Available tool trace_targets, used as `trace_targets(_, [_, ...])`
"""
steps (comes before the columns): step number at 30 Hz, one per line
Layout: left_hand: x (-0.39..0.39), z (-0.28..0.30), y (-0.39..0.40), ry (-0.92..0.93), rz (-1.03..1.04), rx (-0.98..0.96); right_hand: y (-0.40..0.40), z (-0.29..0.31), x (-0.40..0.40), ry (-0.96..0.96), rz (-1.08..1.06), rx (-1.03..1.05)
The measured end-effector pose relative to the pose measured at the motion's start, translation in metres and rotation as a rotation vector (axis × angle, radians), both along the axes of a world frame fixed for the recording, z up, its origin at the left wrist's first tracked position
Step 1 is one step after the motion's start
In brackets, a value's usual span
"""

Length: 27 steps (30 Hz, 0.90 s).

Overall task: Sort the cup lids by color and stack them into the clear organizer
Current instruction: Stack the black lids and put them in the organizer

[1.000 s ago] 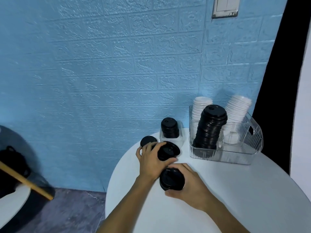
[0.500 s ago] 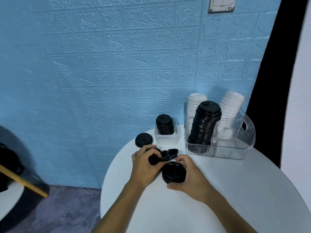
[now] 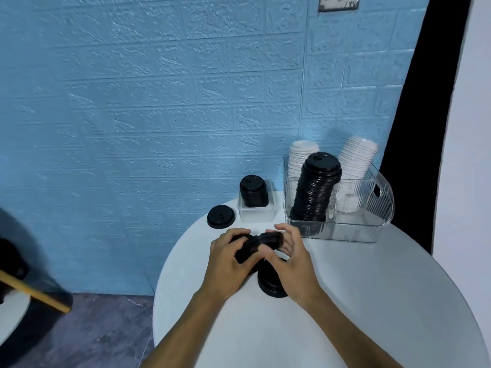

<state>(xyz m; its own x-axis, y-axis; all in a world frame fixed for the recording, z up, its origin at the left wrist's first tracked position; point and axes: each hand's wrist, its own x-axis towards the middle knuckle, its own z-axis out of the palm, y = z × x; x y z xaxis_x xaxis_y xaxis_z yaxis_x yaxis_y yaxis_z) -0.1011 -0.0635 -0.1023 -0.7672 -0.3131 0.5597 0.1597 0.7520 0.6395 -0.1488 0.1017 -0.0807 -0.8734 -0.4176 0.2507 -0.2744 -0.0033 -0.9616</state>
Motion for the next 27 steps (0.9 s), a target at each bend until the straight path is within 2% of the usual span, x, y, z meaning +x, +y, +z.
trace_targets(6, [0.004,0.008,0.006,-0.042,0.066,-0.081,0.008,0.019,0.0,0.169,-0.139,-0.043])
trace_targets(9, [0.005,0.006,0.003,-0.098,0.053,-0.063,0.025,0.028,-0.01,0.113,-0.172,-0.1])
trace_targets(11, [0.006,0.006,0.004,-0.112,0.04,-0.053,0.038,0.031,-0.017,0.034,-0.135,0.027])
trace_targets(14, [0.007,0.006,0.005,-0.147,0.015,-0.074,0.045,0.022,-0.021,0.015,-0.093,0.363])
trace_targets(17, [0.01,0.008,0.004,-0.21,-0.027,-0.061,0.042,0.016,-0.02,0.012,-0.074,0.504])
trace_targets(22, [0.013,0.013,0.006,-0.24,-0.068,-0.037,0.042,0.01,-0.024,-0.006,-0.08,0.539])
trace_targets(27, [0.011,0.01,0.003,-0.191,-0.073,0.007,0.043,0.007,-0.027,0.021,-0.058,0.533])
